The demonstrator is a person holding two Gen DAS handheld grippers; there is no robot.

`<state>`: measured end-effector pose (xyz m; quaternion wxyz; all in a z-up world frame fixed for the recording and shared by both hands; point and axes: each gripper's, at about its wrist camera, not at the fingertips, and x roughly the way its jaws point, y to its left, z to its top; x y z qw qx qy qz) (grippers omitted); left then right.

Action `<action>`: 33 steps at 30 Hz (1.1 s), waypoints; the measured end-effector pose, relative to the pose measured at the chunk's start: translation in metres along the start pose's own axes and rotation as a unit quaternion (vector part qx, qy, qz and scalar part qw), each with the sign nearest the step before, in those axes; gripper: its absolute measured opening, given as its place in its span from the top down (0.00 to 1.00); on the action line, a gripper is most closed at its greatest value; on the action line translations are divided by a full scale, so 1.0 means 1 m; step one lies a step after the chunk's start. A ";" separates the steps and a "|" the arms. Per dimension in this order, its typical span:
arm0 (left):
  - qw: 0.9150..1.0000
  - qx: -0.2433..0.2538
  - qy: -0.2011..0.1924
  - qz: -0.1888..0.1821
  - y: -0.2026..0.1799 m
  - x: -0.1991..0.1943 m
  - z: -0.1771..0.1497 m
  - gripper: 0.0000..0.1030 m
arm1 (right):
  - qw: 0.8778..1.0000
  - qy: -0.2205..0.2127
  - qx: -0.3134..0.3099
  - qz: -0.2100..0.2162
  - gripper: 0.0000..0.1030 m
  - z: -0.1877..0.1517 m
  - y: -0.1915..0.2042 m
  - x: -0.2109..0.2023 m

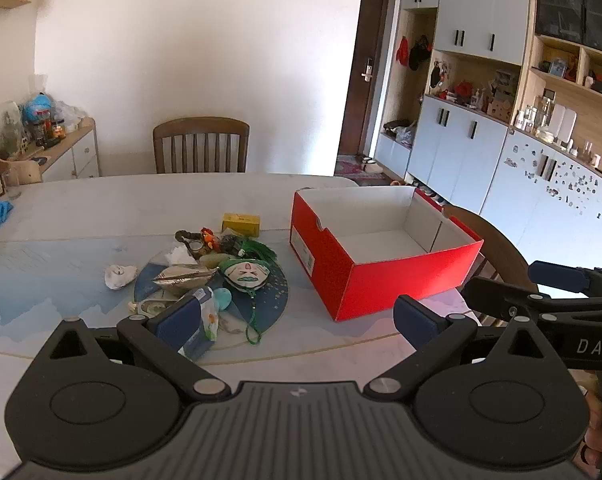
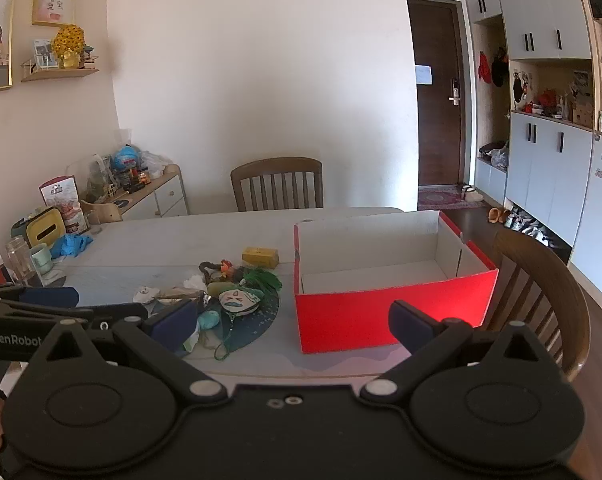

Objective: Organize objects
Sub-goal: 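Move both tools toward the clutter on the blue mat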

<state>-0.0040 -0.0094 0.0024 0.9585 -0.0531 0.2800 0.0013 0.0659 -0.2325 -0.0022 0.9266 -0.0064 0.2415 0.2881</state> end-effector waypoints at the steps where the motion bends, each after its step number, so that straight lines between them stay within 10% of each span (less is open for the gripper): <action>1: 1.000 0.000 -0.001 0.002 0.000 0.000 0.000 0.00 | 1.000 0.000 -0.001 0.001 0.01 0.000 0.000 0.000; 33: 0.999 0.009 0.044 0.027 0.083 0.081 0.004 0.00 | 0.996 0.073 -0.034 0.027 0.07 0.012 0.048 0.119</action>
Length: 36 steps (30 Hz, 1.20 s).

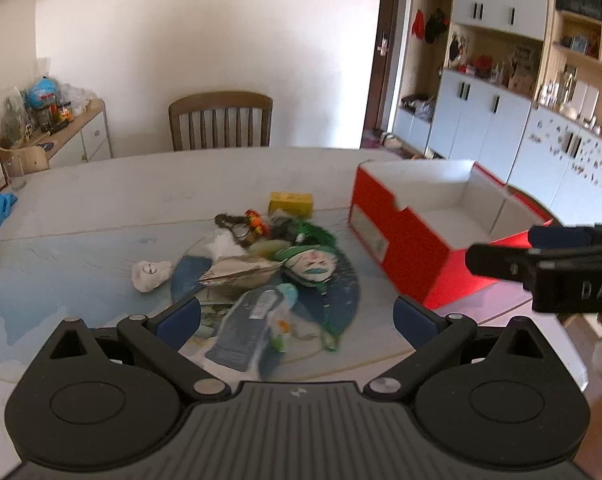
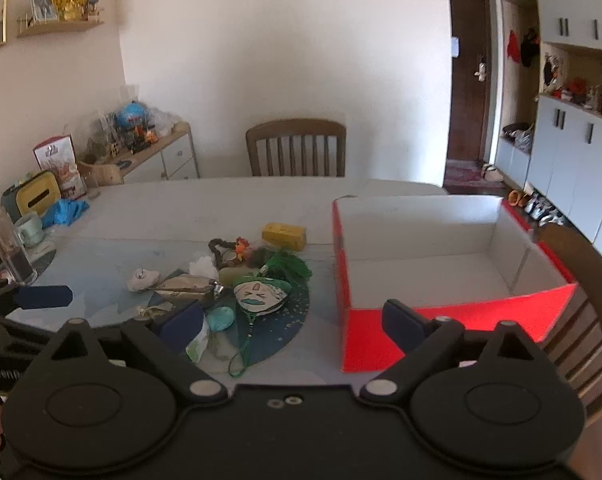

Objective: Organize objects
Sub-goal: 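Move both tools toward the clutter on the blue mat, then grasp the grey-blue snack bag with left tool while right tool grasps the green-hatted doll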

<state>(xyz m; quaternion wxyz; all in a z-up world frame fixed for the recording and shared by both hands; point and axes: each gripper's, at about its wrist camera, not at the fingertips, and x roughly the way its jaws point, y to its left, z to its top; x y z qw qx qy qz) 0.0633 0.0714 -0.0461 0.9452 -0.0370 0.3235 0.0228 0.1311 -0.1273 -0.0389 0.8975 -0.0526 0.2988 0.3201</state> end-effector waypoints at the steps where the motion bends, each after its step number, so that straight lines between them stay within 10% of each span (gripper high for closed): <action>1: 1.000 0.000 0.005 0.000 0.004 0.005 0.000 0.00 | 1.000 0.006 -0.001 0.002 0.08 0.001 0.002 0.007; 36: 0.991 0.096 0.091 -0.033 0.040 0.120 -0.028 0.24 | 0.987 0.161 -0.018 -0.006 0.19 0.017 0.037 0.195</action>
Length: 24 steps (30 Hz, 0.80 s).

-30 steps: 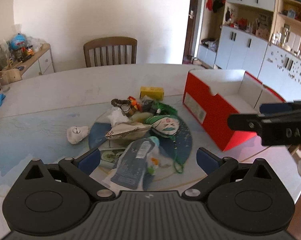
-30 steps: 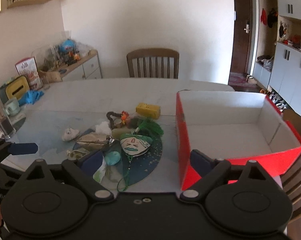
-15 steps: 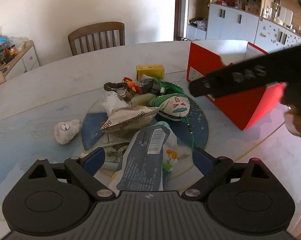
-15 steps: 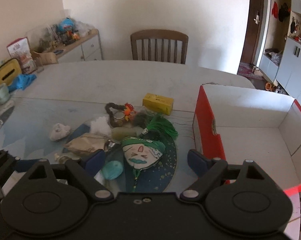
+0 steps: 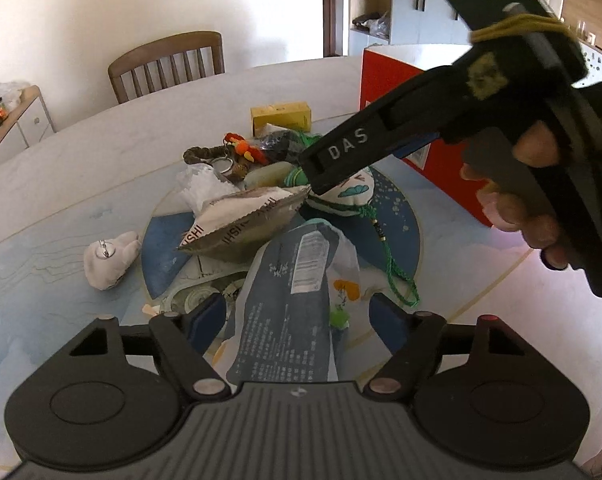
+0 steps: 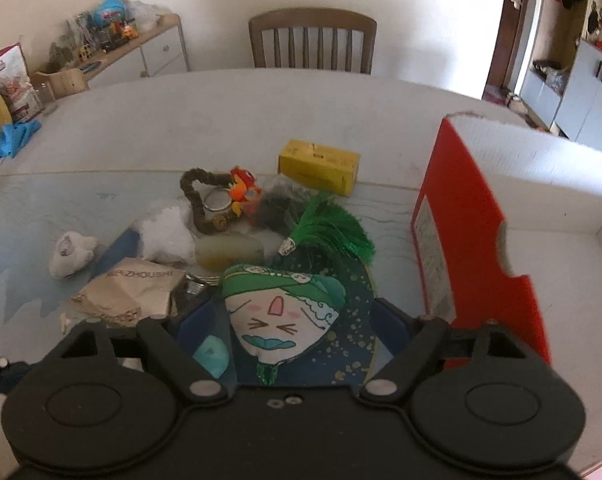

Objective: Organize objects
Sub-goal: 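Grasp the grey-blue snack bag with left tool while right tool grasps the green-hatted doll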

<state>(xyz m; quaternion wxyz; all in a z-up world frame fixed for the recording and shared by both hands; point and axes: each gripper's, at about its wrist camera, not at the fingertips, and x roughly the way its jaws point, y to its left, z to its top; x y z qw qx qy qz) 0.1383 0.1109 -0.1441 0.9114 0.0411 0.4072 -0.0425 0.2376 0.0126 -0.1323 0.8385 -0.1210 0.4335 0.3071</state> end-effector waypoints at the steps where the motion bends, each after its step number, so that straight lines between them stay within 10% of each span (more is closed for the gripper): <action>1: 1.000 0.000 0.001 -0.001 0.001 0.001 -0.001 0.27 | 1.000 0.004 0.004 0.001 0.19 0.000 0.000 0.003; 24: 1.000 -0.004 0.011 -0.009 0.013 0.004 0.001 0.68 | 0.999 0.019 0.037 0.019 0.37 0.009 -0.002 0.016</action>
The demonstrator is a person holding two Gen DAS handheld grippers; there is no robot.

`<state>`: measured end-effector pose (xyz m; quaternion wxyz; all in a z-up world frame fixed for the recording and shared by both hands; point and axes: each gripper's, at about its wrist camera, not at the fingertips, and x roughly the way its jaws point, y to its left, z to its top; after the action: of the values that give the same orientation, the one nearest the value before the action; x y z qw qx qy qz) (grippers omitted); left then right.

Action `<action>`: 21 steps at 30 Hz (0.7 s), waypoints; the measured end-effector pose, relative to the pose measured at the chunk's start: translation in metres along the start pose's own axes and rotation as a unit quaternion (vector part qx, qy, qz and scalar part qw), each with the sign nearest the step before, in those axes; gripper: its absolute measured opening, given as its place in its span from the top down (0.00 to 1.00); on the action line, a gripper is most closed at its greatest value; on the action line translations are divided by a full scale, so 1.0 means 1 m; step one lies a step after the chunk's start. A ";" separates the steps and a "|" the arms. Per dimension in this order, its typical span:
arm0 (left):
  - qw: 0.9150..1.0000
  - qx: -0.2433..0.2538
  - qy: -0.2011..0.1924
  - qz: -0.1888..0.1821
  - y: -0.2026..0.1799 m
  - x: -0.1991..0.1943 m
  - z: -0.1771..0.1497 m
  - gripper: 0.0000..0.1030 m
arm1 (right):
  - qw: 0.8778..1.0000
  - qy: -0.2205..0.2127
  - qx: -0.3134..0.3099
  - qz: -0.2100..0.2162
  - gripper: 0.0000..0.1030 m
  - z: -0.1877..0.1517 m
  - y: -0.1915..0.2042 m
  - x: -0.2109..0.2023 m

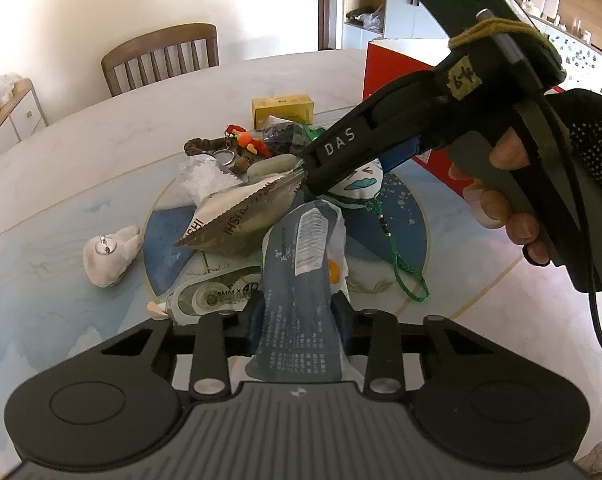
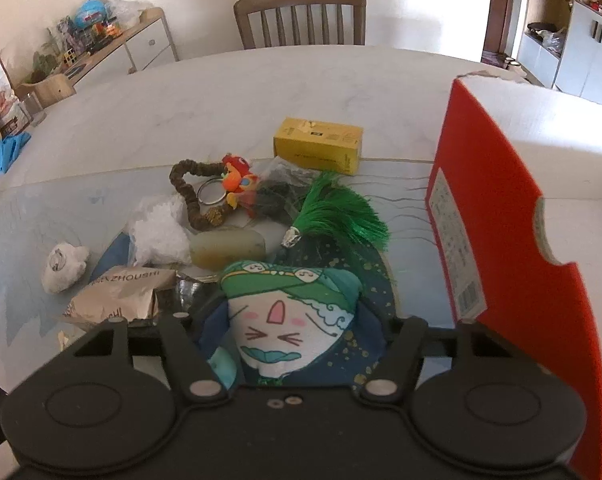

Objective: Organize objects
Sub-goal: 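Grasp the grey-blue snack bag with left tool while right tool grasps the green-hatted doll, then carry the snack bag and doll into the red shoebox with both tools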

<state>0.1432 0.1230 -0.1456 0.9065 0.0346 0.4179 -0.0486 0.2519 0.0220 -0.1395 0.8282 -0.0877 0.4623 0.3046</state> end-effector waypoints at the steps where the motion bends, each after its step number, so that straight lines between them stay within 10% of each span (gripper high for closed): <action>1: 1.000 0.001 0.001 0.001 0.000 -0.001 0.001 0.69 | 1.000 -0.003 0.000 0.000 0.37 0.000 0.000 -0.003; 21: 0.999 0.007 -0.045 0.002 0.003 -0.046 0.054 0.70 | 0.997 -0.080 -0.003 -0.001 0.37 0.021 -0.014 -0.111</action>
<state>0.1547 0.1230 -0.0750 0.9242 0.0402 0.3763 -0.0511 0.2323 -0.0272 -0.0384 0.8624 -0.0656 0.3939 0.3113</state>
